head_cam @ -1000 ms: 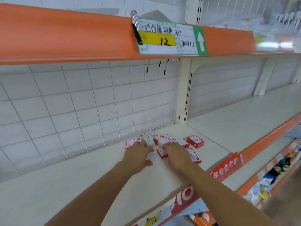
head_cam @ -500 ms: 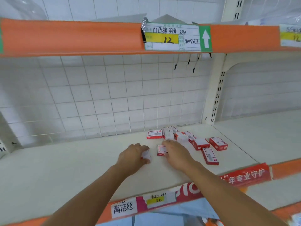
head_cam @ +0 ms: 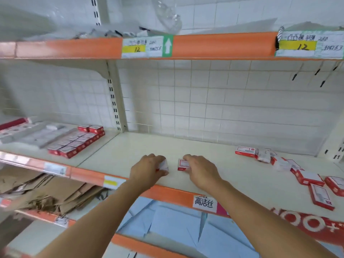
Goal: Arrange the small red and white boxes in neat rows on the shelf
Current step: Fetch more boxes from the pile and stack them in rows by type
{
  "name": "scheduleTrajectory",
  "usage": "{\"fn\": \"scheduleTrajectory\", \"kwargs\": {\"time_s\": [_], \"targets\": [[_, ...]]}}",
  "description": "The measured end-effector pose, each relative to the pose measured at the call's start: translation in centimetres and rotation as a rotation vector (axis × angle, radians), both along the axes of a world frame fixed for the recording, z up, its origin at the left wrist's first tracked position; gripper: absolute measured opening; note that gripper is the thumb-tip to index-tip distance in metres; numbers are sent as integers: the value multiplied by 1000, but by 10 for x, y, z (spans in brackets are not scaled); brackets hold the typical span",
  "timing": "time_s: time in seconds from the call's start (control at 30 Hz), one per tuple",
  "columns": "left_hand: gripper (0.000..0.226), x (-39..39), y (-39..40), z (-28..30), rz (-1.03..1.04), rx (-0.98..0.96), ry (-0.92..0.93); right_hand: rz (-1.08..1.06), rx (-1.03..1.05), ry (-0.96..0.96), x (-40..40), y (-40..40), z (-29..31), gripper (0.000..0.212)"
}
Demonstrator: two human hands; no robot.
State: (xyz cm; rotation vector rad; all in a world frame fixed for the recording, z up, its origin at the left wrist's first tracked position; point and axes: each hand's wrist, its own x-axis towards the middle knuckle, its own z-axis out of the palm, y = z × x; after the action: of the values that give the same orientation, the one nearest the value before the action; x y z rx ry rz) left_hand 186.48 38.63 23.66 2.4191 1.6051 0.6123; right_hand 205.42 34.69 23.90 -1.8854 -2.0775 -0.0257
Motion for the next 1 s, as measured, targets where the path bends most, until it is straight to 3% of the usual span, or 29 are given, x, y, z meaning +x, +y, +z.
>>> {"fn": "scheduleTrajectory", "kwargs": {"time_s": [0.6,1.0], "targets": [[46,-324,-93,-10,393,51,64,379,-4,24,-314,2,-9,31],[44,-433,-70,-25,536,5,-22,491,-62,25,-437,52,-9,32]]}}
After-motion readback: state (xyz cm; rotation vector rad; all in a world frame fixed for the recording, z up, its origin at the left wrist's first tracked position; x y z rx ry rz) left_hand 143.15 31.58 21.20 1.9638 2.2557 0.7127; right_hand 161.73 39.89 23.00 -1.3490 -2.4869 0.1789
